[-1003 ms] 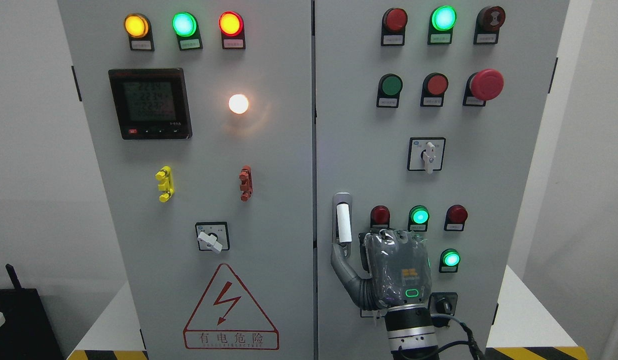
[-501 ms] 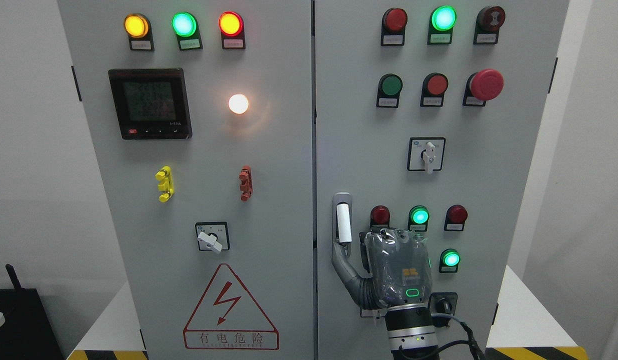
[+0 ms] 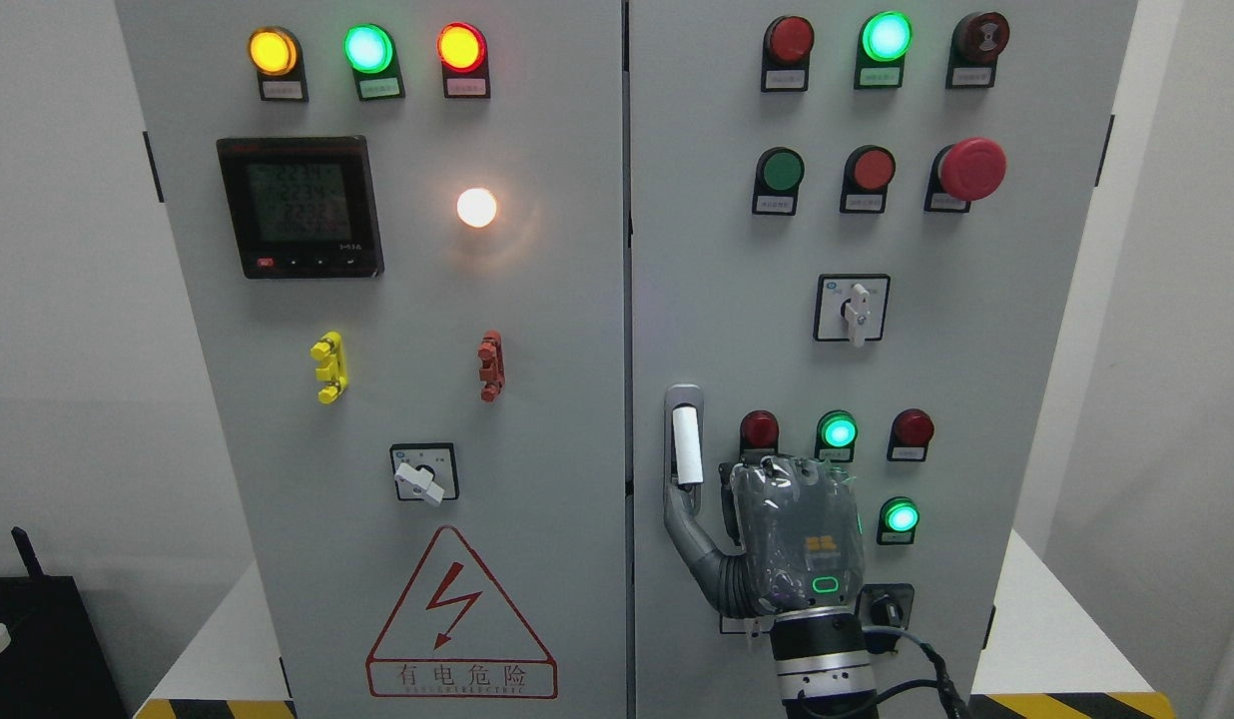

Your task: Release door handle

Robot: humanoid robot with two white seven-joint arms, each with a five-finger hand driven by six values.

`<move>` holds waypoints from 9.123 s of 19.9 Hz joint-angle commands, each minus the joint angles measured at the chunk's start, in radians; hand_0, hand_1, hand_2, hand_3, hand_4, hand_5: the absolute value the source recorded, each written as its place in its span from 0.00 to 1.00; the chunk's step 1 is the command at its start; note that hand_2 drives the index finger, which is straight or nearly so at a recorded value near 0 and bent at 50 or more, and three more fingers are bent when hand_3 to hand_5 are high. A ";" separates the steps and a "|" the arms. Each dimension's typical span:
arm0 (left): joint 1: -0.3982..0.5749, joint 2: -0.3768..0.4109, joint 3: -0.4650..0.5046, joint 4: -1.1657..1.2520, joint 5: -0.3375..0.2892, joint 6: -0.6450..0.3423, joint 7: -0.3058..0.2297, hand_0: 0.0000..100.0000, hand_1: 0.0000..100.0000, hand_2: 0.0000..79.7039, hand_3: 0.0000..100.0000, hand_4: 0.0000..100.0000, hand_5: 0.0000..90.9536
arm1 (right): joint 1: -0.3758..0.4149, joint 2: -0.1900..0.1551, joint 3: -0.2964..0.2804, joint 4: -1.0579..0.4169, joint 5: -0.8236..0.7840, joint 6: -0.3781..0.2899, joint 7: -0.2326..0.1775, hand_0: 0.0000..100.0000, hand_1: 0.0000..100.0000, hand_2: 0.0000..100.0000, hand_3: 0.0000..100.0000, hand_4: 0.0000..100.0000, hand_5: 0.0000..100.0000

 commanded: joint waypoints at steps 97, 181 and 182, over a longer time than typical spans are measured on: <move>0.000 0.000 -0.014 0.020 0.000 0.001 -0.001 0.12 0.39 0.00 0.00 0.00 0.00 | -0.009 -0.019 -0.081 -0.039 -0.058 -0.006 -0.036 0.56 0.27 1.00 1.00 1.00 0.99; 0.000 0.000 -0.014 0.020 0.000 0.001 -0.001 0.12 0.39 0.00 0.00 0.00 0.00 | 0.229 -0.304 -0.153 -0.238 -0.336 -0.303 -0.174 0.48 0.16 0.00 0.00 0.00 0.00; 0.000 0.000 -0.014 0.020 0.000 0.001 -0.001 0.12 0.39 0.00 0.00 0.00 0.00 | 0.229 -0.304 -0.153 -0.238 -0.336 -0.303 -0.174 0.48 0.16 0.00 0.00 0.00 0.00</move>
